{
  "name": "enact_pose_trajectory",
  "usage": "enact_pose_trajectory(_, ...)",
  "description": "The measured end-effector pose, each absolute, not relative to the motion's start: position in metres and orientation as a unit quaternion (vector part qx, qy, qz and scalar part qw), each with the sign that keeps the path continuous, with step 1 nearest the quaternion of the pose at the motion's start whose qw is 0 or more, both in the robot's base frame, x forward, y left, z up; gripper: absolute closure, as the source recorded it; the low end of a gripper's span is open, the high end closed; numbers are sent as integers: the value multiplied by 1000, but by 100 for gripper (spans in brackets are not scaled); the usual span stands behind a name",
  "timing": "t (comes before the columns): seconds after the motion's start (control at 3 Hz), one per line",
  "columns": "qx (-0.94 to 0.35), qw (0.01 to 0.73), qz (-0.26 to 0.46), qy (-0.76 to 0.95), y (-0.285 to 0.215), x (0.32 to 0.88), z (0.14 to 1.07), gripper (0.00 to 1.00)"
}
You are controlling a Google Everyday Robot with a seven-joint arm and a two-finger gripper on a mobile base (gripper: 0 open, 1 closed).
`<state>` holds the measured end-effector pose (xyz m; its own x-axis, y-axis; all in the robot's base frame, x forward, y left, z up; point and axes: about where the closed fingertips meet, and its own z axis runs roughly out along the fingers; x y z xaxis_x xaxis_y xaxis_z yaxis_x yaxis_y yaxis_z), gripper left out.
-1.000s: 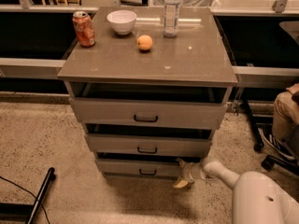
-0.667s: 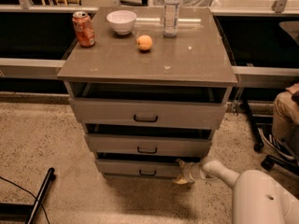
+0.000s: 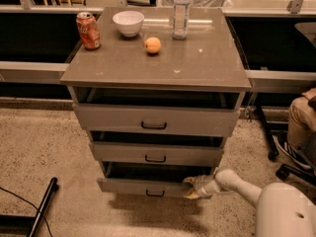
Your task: Open bottom drawer
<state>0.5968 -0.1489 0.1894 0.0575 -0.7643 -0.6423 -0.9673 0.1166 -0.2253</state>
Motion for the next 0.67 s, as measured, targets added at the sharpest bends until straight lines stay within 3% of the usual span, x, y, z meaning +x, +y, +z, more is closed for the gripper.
enact_pose_trajectory(0.67,-665,283,208,659,-148,524,198,12)
